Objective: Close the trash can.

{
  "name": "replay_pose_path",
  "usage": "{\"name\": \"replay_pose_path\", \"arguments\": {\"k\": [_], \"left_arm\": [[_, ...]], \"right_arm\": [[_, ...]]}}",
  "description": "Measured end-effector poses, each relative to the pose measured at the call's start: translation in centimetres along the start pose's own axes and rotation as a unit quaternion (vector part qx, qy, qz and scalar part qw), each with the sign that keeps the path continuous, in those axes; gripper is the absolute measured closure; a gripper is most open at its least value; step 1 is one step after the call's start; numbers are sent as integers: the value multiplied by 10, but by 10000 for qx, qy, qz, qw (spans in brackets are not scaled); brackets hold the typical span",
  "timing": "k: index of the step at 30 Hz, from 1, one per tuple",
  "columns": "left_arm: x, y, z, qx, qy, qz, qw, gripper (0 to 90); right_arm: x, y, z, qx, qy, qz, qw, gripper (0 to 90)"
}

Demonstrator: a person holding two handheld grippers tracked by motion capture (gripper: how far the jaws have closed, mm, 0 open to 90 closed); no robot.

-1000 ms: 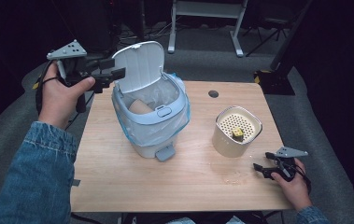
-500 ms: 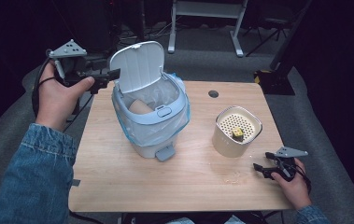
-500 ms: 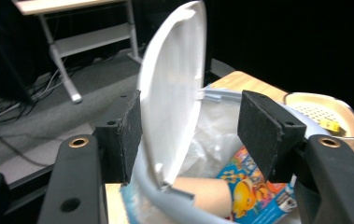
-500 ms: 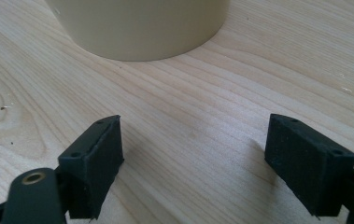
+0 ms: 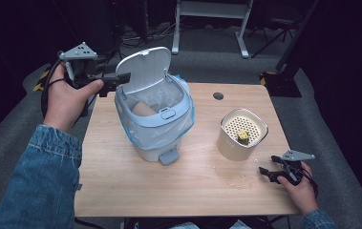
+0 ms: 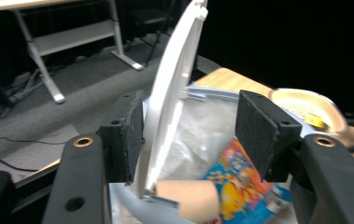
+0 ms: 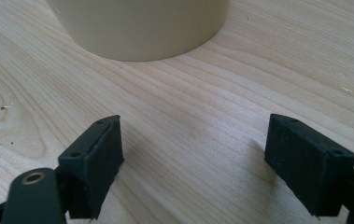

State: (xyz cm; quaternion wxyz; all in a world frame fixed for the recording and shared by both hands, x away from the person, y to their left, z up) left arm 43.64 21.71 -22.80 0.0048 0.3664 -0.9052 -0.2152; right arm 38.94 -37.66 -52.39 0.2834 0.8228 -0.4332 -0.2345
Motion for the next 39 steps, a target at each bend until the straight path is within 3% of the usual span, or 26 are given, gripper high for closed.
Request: {"name": "replay_pose_path", "arguments": {"k": [5, 9, 12, 18, 25, 27, 30, 33, 37, 39], "left_arm": [[25, -3, -5, 85, -96, 531, 9985, 458], [44, -13, -5, -214, -145, 752, 9968, 481], [57, -22, -3, -259, -82, 1042, 9942, 516], [64, -39, 2, -375, 66, 1195, 9921, 567], [59, -59, 10, -590, 308, 1117, 9915, 648], [56, -64, 13, -683, 240, 957, 9928, 651], [55, -69, 16, -821, 253, 868, 9925, 651], [55, -72, 17, -728, 209, 798, 9939, 652], [58, -75, 17, -745, -164, 514, 9958, 657], [59, -75, 16, -780, -244, 468, 9956, 662]], "right_arm": [[0, 0, 0, -2, 0, -3, 10000, 192], [0, 0, 0, 0, 13, -9, 10000, 192], [0, -1, 0, 1, 19, -10, 10000, 192], [0, -1, -1, 0, 25, -15, 10000, 192], [0, -1, -1, -13, 41, -38, 10000, 192], [0, -1, -1, -13, 44, -51, 10000, 192], [0, -2, -2, -12, 47, -58, 10000, 192], [0, -2, -2, -12, 53, -62, 10000, 192], [0, -2, -2, -12, 52, -62, 10000, 192], [0, -2, -2, -12, 52, -62, 10000, 192]]}}
Point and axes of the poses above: each handheld gripper's, and its own axes: y roughly backward along the jaws, z roughly out of its underside, x roughly to its right, the point moved 3 cm from there along -y, roughly forward along the jaws, and after that the axes turned 11 degrees about -y, right-handed, at the moved point
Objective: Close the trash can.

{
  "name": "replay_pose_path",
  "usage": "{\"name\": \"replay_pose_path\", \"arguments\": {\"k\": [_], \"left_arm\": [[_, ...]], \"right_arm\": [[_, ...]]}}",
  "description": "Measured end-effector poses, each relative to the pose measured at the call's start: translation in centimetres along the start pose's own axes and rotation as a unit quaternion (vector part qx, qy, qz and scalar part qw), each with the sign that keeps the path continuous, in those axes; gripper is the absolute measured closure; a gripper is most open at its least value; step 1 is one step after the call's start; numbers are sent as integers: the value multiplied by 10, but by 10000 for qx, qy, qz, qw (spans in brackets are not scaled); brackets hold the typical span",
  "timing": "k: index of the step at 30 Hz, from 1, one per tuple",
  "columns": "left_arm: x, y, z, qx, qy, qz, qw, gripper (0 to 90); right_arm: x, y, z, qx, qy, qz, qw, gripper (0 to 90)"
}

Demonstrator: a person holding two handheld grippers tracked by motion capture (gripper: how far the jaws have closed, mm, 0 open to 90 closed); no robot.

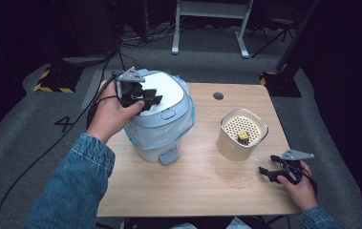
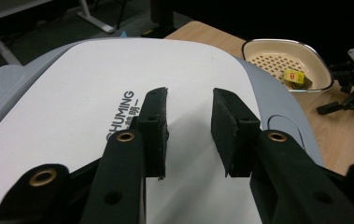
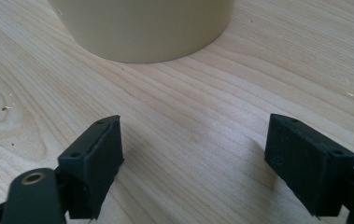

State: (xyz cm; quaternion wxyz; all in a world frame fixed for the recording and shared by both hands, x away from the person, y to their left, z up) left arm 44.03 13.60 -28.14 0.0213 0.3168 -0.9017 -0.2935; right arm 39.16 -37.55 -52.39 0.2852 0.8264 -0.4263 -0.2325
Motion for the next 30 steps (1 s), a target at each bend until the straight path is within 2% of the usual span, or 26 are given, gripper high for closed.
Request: {"name": "replay_pose_path", "arguments": {"k": [6, 10, 15, 17, 18, 20, 22, 23, 24, 25, 26, 27, 28, 30], "left_arm": [[2, 0, -1, -51, -9, -13, 10000, 697], [4, 0, -2, -118, -103, -31, 9999, 751], [6, 0, -1, -96, -70, -77, 9999, 763], [7, 0, -3, -161, -146, -129, 9997, 780], [8, -1, -2, -310, -282, -176, 9990, 819], [9, -1, -4, -395, -340, -223, 9984, 820], [9, -2, -4, -394, -364, -231, 9983, 819], [9, -2, -4, -350, -291, -240, 9987, 811], [8, -2, -4, -340, -268, -261, 9987, 796], [7, -2, -4, -286, -263, -302, 9988, 716], [7, -4, -3, -241, -160, -278, 9992, 567], [9, -4, -2, -170, 9, -220, 9996, 464], [10, -3, -2, -133, 46, -128, 9998, 441], [13, 2, -5, 138, -33, -54, 9999, 413]], "right_arm": [[0, 0, 0, 0, 3, -3, 10000, 192], [0, 0, 0, -5, 13, -13, 10000, 192], [0, -1, -1, -7, 37, -37, 10000, 192], [0, -1, -1, -12, 55, -45, 10000, 191], [0, -1, -1, -13, 56, -54, 10000, 191], [0, -2, -2, -17, 63, -67, 10000, 189], [0, -3, -2, -22, 87, -78, 9999, 188], [0, -3, -3, -25, 89, -84, 9999, 187], [0, -4, -3, -26, 86, -98, 9999, 187], [0, -4, -4, -24, 96, -99, 9999, 187], [0, -4, -4, -24, 98, -102, 9999, 187], [0, -5, -4, -27, 100, -102, 9999, 187], [0, -5, -5, -28, 99, -106, 9999, 187], [0, -6, -5, -26, 111, -102, 9999, 187]]}}
Point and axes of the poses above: each handheld gripper's, and its own axes: y roughly backward along the jaws, z roughly out of its underside, x roughly to its right, the point moved 3 cm from there along -y, roughly forward along the jaws, and after that the axes turned 11 degrees about -y, right-handed, at the moved point
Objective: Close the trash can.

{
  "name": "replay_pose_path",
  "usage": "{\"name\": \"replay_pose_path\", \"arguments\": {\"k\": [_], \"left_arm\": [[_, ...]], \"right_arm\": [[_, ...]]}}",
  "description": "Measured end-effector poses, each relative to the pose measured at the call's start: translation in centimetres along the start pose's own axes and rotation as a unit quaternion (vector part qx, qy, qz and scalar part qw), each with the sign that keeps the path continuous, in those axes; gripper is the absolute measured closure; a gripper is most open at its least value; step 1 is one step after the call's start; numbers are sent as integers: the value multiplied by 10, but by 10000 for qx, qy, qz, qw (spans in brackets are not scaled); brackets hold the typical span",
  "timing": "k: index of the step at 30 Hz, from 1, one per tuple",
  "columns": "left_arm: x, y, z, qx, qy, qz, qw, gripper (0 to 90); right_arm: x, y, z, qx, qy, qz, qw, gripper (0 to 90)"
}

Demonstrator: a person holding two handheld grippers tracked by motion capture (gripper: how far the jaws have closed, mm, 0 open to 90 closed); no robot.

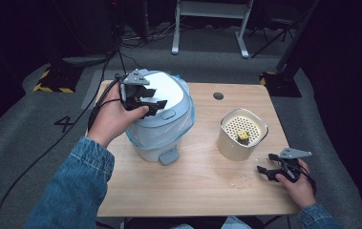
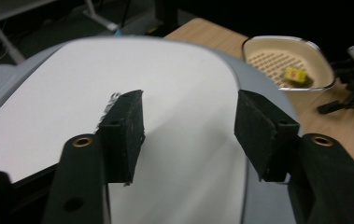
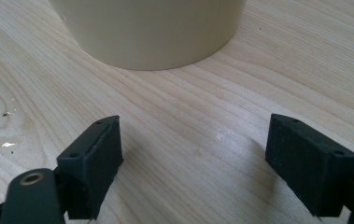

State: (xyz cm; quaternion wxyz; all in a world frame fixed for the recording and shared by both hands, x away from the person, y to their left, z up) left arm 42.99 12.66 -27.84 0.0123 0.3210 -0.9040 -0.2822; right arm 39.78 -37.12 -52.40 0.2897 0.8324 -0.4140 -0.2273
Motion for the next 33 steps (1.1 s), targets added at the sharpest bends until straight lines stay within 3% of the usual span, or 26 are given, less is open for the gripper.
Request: {"name": "replay_pose_path", "arguments": {"k": [3, 8, 11, 14, 20, 27, 33], "left_arm": [[7, 10, -7, 345, -115, 107, 9993, 380], [20, 29, -16, 494, -365, 179, 9980, 363], [26, 42, -14, 531, -414, 184, 9976, 345], [26, 55, -4, 506, -500, 90, 9974, 344], [33, 79, 19, 631, -354, 74, 9974, 346], [47, 93, 56, 697, -278, 104, 9971, 347], [51, 101, 83, 612, -315, 45, 9976, 347]], "right_arm": [[0, -1, -1, -6, 0, -19, 10000, 187], [0, -1, -1, -7, 15, -26, 10000, 187], [0, -2, -1, -6, 22, -27, 10000, 187], [0, -2, -1, -5, 24, -28, 10000, 187], [0, -2, -1, -6, 25, -27, 10000, 187], [0, -2, -1, -7, 25, -27, 10000, 187], [0, -2, -1, -8, 31, -20, 10000, 186]]}}
Point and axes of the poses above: each handheld gripper's, and its own axes: y roughly backward along the jaws, z roughly out of its underside, x roughly to its right, the point moved 3 cm from there along -y, roughly forward along the jaws, and after that the axes turned 11 degrees about -y, right-handed, at the moved point
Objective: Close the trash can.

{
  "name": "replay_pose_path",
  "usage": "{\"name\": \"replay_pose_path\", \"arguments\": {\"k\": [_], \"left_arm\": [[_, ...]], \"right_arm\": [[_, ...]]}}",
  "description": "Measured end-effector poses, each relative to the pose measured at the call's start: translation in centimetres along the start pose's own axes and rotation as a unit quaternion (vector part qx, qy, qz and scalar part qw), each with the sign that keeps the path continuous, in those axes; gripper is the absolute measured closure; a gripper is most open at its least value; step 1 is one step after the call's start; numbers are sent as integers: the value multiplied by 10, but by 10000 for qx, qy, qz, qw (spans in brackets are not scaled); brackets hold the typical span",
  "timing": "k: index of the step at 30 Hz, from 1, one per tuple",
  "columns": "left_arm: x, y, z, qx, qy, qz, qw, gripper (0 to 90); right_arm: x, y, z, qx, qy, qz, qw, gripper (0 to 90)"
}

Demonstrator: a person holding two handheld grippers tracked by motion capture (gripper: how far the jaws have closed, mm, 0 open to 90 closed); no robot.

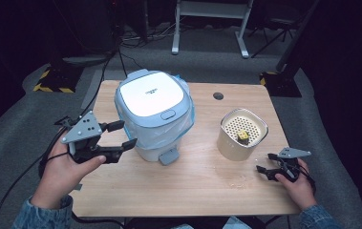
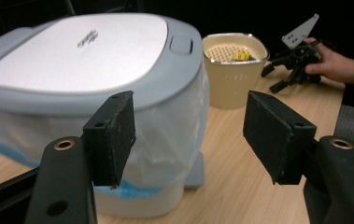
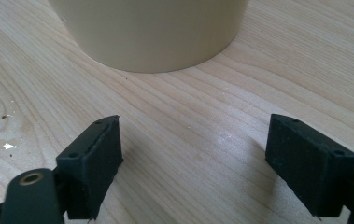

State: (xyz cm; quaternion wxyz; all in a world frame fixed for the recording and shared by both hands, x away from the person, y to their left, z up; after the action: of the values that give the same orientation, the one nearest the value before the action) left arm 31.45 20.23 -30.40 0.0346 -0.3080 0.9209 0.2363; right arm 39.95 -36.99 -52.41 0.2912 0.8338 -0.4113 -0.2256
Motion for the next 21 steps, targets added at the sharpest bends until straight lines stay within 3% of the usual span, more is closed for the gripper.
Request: {"name": "replay_pose_path", "arguments": {"k": [5, 9, 13, 17, 21], "left_arm": [[3, 6, 26, -43, 153, -110, 9998, 348], [6, 3, 51, -311, 346, -157, 9988, 345], [11, -5, 75, -429, 518, 13, 9977, 338], [12, -18, 102, -944, 622, 102, 9935, 338], [10, -30, 123, -1165, 787, 155, 9899, 339]], "right_arm": [[0, 0, 0, 0, -1, 0, 10000, 186], [0, 0, 0, 1, -1, 0, 10000, 186], [0, 0, 0, -1, 0, 0, 10000, 186], [0, 0, 0, 2, -2, -6, 10000, 186], [0, 0, 0, 2, -3, -7, 10000, 186]]}}
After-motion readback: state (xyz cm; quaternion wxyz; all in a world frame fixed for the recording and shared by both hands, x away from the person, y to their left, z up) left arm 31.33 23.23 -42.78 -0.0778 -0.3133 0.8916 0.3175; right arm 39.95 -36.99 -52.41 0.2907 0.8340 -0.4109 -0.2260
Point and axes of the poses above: each handheld gripper's, and its own axes: y roughly backward along the jaws, z roughly out of its underside, x roughly to its right, the point moved 3 cm from there along -y, roughly forward along the jaws, and after that the axes turned 11 degrees about -y, right-handed, at the moved point
